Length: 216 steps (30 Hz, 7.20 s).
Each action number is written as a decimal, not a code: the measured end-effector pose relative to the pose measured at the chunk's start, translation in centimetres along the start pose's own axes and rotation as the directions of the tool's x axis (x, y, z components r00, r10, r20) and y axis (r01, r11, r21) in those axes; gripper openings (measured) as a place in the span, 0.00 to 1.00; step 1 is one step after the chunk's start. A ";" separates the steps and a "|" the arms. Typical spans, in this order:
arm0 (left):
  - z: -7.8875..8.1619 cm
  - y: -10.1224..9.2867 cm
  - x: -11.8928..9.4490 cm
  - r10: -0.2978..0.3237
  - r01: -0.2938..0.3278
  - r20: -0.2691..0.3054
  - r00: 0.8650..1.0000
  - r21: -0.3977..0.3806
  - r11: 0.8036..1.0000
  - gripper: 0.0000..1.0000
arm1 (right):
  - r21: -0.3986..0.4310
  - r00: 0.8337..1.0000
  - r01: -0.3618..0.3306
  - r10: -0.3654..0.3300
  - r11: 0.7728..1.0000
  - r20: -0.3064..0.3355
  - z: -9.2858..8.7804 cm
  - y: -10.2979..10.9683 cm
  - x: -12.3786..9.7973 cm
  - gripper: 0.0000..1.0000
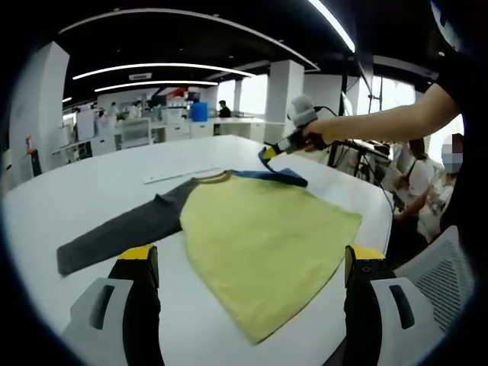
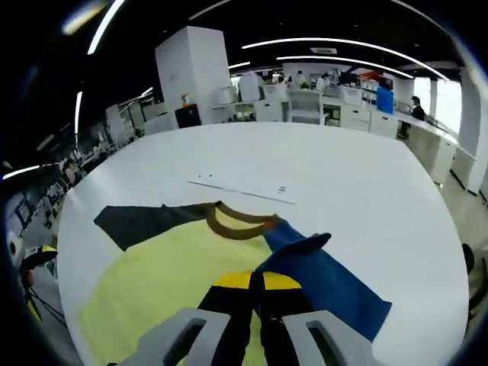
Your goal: Fold the garment on the visible template until the final outline fits inside the template.
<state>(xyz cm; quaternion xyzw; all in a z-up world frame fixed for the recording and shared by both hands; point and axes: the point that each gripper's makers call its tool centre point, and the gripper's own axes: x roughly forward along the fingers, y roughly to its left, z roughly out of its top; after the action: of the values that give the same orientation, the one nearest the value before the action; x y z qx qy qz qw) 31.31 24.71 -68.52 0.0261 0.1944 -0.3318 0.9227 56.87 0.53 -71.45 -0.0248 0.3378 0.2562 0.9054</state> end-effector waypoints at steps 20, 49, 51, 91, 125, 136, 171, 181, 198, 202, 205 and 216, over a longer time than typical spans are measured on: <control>-0.4 0.3 -0.1 0.013 -0.013 -0.002 1.000 0.001 1.000 0.99 | -0.053 0.996 -0.091 0.091 0.994 0.009 2.1 5.1 2.4 0.00; -0.5 0.6 -0.4 0.031 -0.031 0.007 1.000 0.011 0.999 0.99 | -0.228 0.965 -0.258 0.261 0.939 -0.022 3.9 14.0 4.2 0.00; -0.5 0.6 -0.4 0.032 -0.032 0.010 0.999 0.012 0.999 0.99 | -0.235 0.963 -0.267 0.270 0.935 -0.019 4.1 14.6 4.2 0.00; -1.1 1.5 -0.6 0.059 -0.059 0.013 0.998 0.013 0.998 0.99 | -0.315 0.888 -0.461 0.432 0.830 -0.161 -0.3 23.0 5.2 0.00; -0.7 2.0 -1.4 0.088 -0.089 0.019 0.996 0.027 0.996 0.99 | -0.254 0.926 -0.376 0.351 0.891 -0.137 -2.0 18.6 4.9 0.49; -0.7 2.4 -1.5 0.102 -0.102 0.018 0.995 0.020 0.995 0.99 | -0.259 0.953 -0.298 0.274 0.919 -0.127 -2.4 12.9 3.0 0.66; -0.6 2.6 -1.1 0.111 -0.112 0.013 0.994 0.014 0.994 0.99 | -0.275 0.975 -0.157 0.105 0.948 -0.194 -8.5 0.7 -2.4 0.37; -0.6 2.7 -1.2 0.113 -0.113 0.011 0.994 0.009 0.994 0.99 | -0.291 0.974 -0.116 0.050 0.950 -0.222 -9.8 -1.1 -2.3 0.19; -0.9 3.2 -1.6 0.129 -0.129 0.004 0.992 0.001 0.992 0.99 | -0.347 0.973 -0.088 0.006 0.934 -0.232 -10.1 -1.9 -1.9 0.01; -0.9 3.2 -1.6 0.129 -0.129 0.004 0.992 0.001 0.992 0.99 | -0.339 0.972 -0.082 0.000 0.937 -0.234 -10.3 -2.2 -1.9 0.00; -0.9 3.3 -1.6 0.132 -0.132 0.002 0.991 0.002 0.991 0.99 | -0.342 0.971 -0.078 -0.007 0.937 -0.240 -10.3 -2.4 -2.0 0.00; -1.3 3.7 -2.0 0.149 -0.149 -0.011 0.989 -0.001 0.989 0.99 | -0.296 0.965 -0.054 -0.026 0.954 -0.261 -11.2 -3.7 -2.3 0.00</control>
<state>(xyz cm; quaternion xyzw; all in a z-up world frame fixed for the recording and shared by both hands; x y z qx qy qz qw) 31.79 29.02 -69.23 0.0414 0.1974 -0.2617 0.9438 50.50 -6.17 -79.14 -0.1932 0.4116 0.3056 0.8366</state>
